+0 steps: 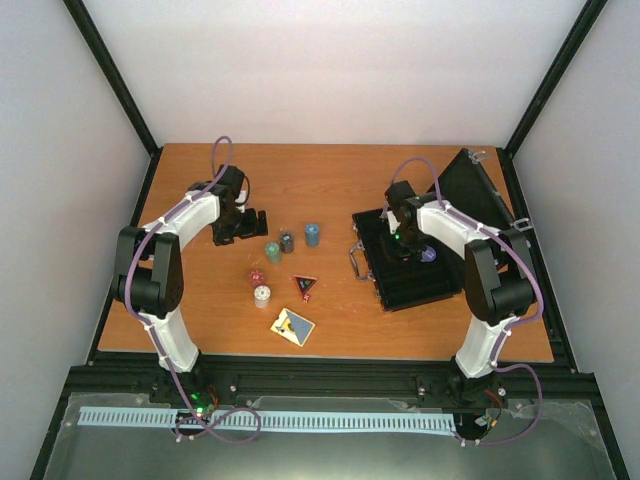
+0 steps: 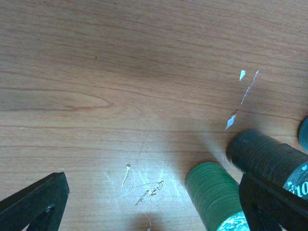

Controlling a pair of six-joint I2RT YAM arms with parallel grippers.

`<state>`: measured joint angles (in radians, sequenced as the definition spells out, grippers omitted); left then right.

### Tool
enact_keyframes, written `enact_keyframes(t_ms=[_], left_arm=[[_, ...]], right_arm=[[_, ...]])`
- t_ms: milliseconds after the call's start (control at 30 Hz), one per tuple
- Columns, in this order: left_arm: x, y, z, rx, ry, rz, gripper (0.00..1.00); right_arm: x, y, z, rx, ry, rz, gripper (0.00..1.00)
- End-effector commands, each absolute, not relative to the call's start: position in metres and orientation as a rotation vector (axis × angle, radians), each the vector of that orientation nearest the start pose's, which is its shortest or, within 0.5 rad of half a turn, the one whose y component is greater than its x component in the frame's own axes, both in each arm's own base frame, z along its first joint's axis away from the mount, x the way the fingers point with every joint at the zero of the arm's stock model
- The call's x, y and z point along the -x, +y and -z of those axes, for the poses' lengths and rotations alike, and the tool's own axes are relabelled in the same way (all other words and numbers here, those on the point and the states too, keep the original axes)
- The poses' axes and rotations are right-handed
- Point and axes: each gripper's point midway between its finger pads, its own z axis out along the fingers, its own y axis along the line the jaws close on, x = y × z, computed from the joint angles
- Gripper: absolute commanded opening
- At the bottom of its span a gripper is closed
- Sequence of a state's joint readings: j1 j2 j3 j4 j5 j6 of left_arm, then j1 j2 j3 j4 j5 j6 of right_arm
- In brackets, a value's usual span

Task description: Pack up texas hold em set

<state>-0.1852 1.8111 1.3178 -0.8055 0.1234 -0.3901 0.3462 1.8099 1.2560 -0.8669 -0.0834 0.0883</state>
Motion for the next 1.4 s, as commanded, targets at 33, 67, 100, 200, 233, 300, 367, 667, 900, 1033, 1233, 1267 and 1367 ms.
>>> enact_keyframes(t_ms=[33,67,100,200,233,300,367,667,900,1033,1233,1267,1367], left_arm=[[-0.393,-0.092,-0.083,0.286,2.842,0.298,1.0],[-0.394,-0.092,-0.084,0.286,2.839,0.3,1.0],[-0.394,-0.092,-0.084,0.286,2.839,0.299,1.0],[-0.393,-0.092,-0.085,0.284,2.837,0.3,1.0],[-0.393,-0.092,-0.085,0.283,2.837,0.298,1.0],[-0.391,-0.092,-0.084,0.283,2.839,0.297,1.0],[-0.391,-0.091,-0.084,0.283,2.84,0.296,1.0],[-0.393,-0.092,-0.085,0.284,2.837,0.303,1.0],[-0.391,-0.091,-0.084,0.284,2.841,0.292,1.0],[-0.393,-0.091,-0.084,0.282,2.84,0.29,1.0],[-0.395,-0.091,-0.084,0.281,2.843,0.286,1.0],[-0.395,-0.091,-0.084,0.282,2.843,0.284,1.0],[-0.395,-0.091,-0.084,0.281,2.845,0.285,1.0]], right_arm=[[-0.342,0.115,-0.064,0.371,2.951,0.031,0.38],[-0.342,0.114,-0.063,0.374,2.953,0.037,0.38],[-0.341,0.115,-0.062,0.375,2.956,0.035,0.39],[-0.339,0.115,-0.056,0.373,2.971,0.028,0.39],[-0.339,0.116,-0.054,0.374,2.975,0.027,0.39],[-0.339,0.119,-0.052,0.379,2.978,0.003,0.38],[-0.34,0.125,-0.053,0.386,2.969,-0.052,0.38],[-0.334,0.135,-0.039,0.415,3.011,-0.136,0.38],[-0.343,0.117,-0.024,0.405,3.018,0.045,0.37],[-0.344,0.111,-0.018,0.41,3.017,0.101,0.37],[-0.345,0.129,-0.03,0.463,2.972,-0.055,0.34],[-0.346,0.137,-0.039,0.473,2.945,-0.117,0.34],[-0.349,0.161,-0.07,0.52,2.882,-0.32,0.34]])
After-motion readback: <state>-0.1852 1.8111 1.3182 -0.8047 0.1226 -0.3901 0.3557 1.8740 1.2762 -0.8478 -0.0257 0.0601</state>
